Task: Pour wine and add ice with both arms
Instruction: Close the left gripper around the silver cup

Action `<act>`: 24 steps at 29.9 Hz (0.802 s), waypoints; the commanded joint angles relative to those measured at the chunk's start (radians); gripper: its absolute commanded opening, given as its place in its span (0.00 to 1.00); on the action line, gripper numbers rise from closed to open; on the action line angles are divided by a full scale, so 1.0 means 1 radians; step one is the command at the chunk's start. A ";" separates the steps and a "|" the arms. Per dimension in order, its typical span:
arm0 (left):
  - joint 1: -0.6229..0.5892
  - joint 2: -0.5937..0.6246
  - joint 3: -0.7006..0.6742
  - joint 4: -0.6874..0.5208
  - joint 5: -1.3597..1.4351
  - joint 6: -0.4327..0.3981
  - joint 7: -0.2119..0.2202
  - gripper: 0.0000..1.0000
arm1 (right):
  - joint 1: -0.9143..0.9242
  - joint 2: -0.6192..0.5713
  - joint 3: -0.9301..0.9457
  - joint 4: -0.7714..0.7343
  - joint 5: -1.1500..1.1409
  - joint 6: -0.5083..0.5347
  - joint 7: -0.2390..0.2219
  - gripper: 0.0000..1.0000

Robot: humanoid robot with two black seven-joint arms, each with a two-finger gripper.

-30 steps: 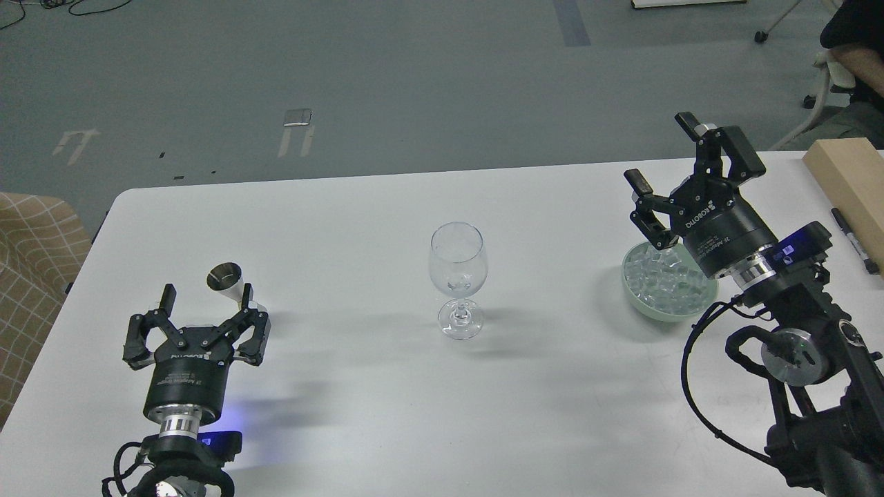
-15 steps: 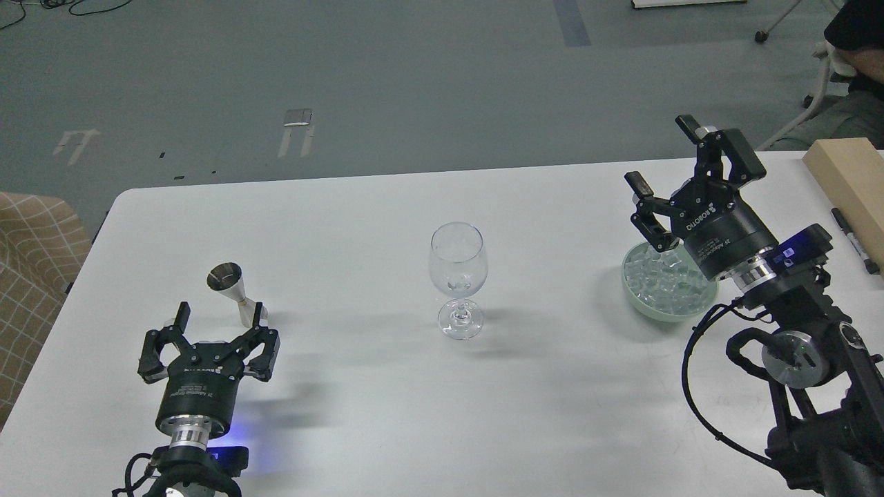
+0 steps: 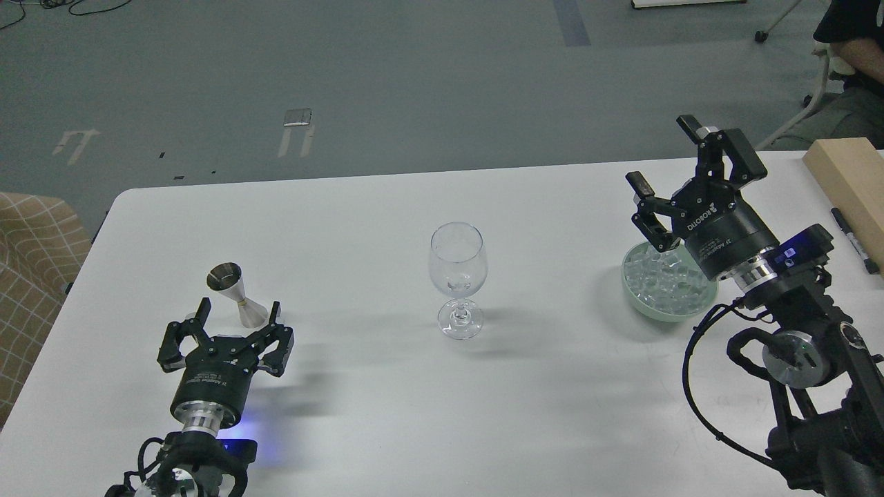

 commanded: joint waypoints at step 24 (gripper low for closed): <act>-0.067 0.000 -0.046 0.081 -0.011 0.012 0.010 0.99 | 0.000 0.000 0.006 0.000 0.000 0.000 0.000 1.00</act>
